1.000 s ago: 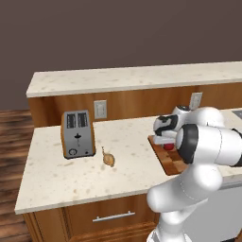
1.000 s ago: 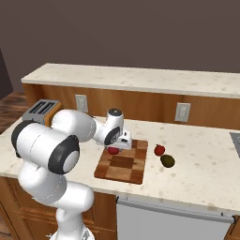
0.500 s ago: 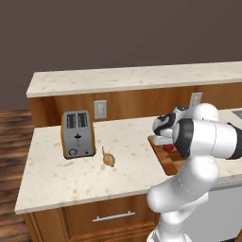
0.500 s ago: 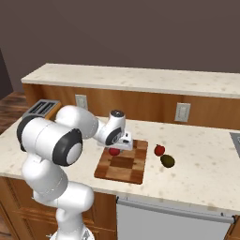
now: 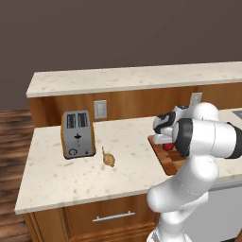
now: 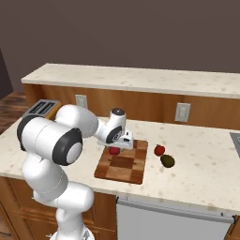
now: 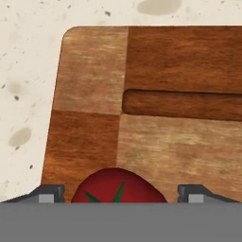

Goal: Place the avocado, onion, tomato, and bell pepper on the cutting board.

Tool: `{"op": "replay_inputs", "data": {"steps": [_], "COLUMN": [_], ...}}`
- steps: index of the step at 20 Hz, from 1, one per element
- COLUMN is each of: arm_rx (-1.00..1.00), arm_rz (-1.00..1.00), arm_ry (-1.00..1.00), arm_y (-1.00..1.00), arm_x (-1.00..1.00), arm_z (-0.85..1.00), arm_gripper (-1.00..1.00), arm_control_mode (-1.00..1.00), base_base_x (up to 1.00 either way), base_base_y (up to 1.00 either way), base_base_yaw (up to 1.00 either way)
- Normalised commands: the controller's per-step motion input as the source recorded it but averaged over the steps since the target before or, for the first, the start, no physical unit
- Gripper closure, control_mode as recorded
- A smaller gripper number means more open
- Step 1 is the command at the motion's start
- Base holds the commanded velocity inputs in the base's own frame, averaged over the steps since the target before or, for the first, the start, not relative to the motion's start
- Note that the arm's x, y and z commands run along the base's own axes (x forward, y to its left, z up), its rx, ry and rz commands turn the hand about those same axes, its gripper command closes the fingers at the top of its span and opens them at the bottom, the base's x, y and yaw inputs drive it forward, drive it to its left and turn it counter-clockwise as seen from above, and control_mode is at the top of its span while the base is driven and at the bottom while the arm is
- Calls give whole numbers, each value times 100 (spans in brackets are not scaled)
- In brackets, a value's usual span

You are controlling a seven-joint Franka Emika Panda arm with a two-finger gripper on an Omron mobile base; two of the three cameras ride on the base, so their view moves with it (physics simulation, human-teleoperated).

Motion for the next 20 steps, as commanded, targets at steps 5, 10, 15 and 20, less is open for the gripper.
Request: {"op": "replay_inputs", "data": {"steps": [5, 10, 15, 20], "arm_rx": [0, 0, 0, 0], "arm_rz": [0, 0, 0, 0], "arm_ry": [0, -11, -20, -8], "arm_y": [5, 6, 25, 65], "arm_x": [0, -13, -17, -4], "arm_z": [0, 58, 96, 87], "arm_gripper": [-100, -100, -100, -100], "arm_control_mode": [-100, -100, -100, -100], "base_base_x": [0, 0, 0, 0], "base_base_y": [0, 0, 0, 0], "base_base_yaw": [0, 0, 0, 0]}}
